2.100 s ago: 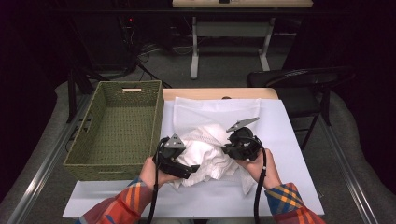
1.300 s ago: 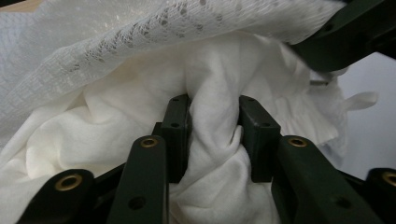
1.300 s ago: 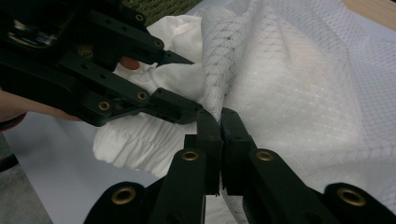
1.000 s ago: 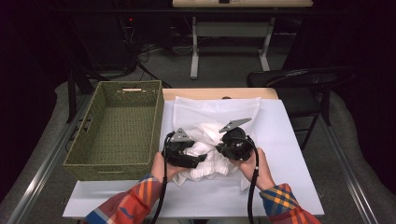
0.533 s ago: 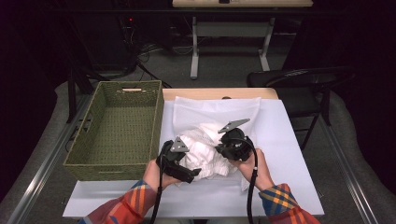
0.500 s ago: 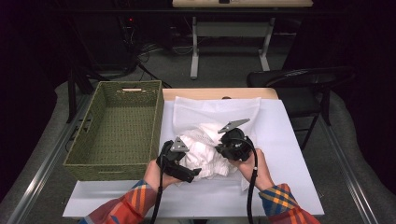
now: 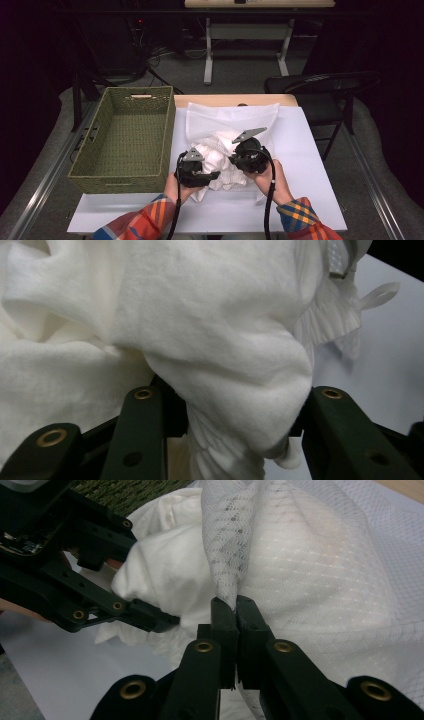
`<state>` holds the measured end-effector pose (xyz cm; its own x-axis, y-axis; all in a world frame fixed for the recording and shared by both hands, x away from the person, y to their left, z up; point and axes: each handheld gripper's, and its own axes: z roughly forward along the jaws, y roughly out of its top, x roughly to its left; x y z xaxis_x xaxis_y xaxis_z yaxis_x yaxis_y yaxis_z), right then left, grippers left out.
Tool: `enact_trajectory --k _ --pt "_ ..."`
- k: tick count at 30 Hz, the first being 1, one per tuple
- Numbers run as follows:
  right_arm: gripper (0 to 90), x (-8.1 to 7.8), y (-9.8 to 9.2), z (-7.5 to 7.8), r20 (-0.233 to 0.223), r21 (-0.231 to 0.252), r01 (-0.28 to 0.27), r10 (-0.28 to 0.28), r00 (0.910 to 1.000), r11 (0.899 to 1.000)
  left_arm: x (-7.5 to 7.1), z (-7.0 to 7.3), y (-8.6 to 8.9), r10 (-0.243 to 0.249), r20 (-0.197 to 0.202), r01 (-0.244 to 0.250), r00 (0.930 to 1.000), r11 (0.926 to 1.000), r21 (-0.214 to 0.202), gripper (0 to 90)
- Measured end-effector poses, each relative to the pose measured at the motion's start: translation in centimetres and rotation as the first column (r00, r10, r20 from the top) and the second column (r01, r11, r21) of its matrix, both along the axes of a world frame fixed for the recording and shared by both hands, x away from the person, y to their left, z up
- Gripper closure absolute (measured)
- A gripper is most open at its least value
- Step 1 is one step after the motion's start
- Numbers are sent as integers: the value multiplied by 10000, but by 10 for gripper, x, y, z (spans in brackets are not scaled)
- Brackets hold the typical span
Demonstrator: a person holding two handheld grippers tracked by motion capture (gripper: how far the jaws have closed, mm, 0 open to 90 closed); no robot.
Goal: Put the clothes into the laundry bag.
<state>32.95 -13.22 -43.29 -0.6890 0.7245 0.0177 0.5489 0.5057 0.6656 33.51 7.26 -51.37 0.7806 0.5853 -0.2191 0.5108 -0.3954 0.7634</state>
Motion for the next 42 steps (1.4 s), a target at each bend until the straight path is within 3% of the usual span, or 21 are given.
enact_trajectory --k 6,10,13,16,18,22,26,28,30,32,33,34,39,42 --pt "887 -4 3 5 100 105 -129 128 9999 9999 5 14 -10 202 354 -185 9992 9987 -480 614" --pt "888 -5 -4 12 159 482 -140 132 9998 9987 10 24 -17 332 749 -286 9966 9977 -613 617" --pt "888 -7 -7 13 77 569 -153 149 9999 9983 16 14 -21 532 517 -503 9972 9972 -555 611" --pt "888 -5 -9 5 -156 176 -66 68 9999 9998 21 4 -17 651 213 -633 9976 9950 -777 608" --pt "888 -2 -10 -1 -310 32 27 -26 9995 10000 21 5 -14 701 233 -676 9973 9932 -945 618" --pt "888 -1 -9 2 -300 147 -7 12 9995 9999 16 13 -14 955 758 -870 9925 9902 -1096 649" --pt "889 -7 -10 13 -168 668 -244 256 9995 9975 15 25 -13 1561 1490 -1388 9764 9830 -1204 661" --pt "888 -9 -10 16 -71 568 -254 258 9996 9981 18 22 -16 1523 1307 -1396 9797 9850 -1013 658" --pt "887 -6 -10 12 -193 440 -137 146 9997 9989 22 10 -20 1396 935 -1313 9858 9872 -900 645" --pt "885 0 -11 0 -421 14 108 -107 9991 9999 24 -2 -22 1079 552 -1029 9926 9909 -864 598" --pt "884 2 -12 -4 -500 -103 167 -172 9986 9998 25 -3 -20 1017 553 -972 9933 9921 -797 574" --pt "882 4 -13 -7 -452 -319 216 -231 9987 9993 25 -1 -17 887 492 -851 9948 9938 -722 546" --pt "879 7 -17 -10 -521 -334 333 -350 9980 9989 20 11 -4 367 386 -360 9986 9992 -178 295" --pt "877 7 -17 -10 -492 -352 306 -323 9983 9989 14 19 4 260 326 -264 9991 9996 96 228"
